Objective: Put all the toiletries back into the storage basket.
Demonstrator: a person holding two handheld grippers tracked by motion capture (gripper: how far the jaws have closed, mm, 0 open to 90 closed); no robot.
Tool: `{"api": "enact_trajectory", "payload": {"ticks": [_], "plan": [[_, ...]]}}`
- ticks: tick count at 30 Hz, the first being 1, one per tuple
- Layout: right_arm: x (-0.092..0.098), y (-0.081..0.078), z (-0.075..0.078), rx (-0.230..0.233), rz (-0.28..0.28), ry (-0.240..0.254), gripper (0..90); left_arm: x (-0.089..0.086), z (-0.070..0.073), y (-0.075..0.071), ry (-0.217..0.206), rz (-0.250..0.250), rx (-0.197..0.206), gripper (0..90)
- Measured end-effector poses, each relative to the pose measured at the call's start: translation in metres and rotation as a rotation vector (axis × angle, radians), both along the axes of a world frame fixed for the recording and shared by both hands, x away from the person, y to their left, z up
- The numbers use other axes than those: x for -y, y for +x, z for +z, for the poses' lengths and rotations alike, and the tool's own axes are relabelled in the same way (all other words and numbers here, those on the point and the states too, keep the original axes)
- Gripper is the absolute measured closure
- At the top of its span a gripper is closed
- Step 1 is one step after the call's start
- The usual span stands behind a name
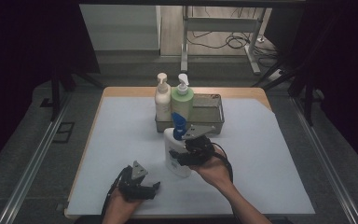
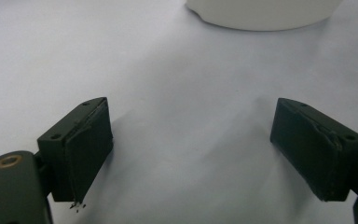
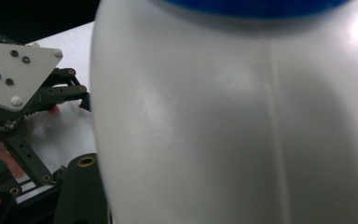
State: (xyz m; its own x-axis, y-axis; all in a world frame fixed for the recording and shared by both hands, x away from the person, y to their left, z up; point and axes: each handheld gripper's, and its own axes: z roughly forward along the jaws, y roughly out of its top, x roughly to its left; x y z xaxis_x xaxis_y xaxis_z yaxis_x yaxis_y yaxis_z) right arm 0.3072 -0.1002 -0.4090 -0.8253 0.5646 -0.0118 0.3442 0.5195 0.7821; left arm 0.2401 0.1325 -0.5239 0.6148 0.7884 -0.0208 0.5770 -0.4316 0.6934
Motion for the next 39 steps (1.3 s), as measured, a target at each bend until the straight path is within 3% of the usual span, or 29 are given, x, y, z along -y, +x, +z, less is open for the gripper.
{"api": "enact_trajectory", "payload": {"ticks": [2,7,12,39], "plan": [[0.001,-0.001,0.002,-0.005,0.008,-0.008,39.7,0.000,0.000,0.000,-0.001,0.001,0.000,12.8],[0.010,0.000,0.009,-0.039,0.029,0.025,39.8,0.000,0.000,0.000,0.000,0.001,0.000,12.8],[0.019,0.000,0.017,-0.035,0.022,0.021,39.9,0.000,0.000,0.000,-0.002,0.001,0.000,12.8],[0.071,0.019,0.059,-0.002,-0.100,0.013,40.0,0.000,0.000,0.000,-0.002,0.002,-0.001,12.8]]}}
